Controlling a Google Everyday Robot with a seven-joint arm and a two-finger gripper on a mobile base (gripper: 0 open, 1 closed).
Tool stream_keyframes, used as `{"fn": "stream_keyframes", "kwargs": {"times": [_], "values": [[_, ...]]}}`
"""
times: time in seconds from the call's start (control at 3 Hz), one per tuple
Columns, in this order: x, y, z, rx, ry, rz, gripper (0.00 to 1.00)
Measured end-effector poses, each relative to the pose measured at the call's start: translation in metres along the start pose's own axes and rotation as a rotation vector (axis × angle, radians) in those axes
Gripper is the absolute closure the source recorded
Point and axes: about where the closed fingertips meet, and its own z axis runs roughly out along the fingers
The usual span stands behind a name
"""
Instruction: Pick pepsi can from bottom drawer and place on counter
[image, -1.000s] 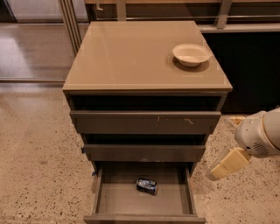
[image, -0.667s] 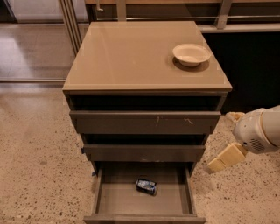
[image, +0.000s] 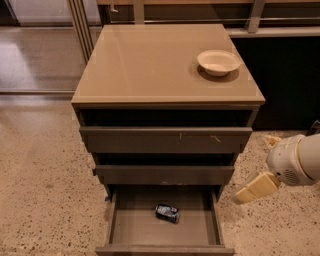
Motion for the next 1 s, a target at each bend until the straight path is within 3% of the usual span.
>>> {"fn": "stream_keyframes", "kwargs": {"times": [0.67, 1.0], "values": [[0.076, 0.022, 0.108, 0.001, 0.014, 0.112, 0.00], [0.107, 0.027, 0.158, -0.071, 0.023, 0.157, 0.00]]}}
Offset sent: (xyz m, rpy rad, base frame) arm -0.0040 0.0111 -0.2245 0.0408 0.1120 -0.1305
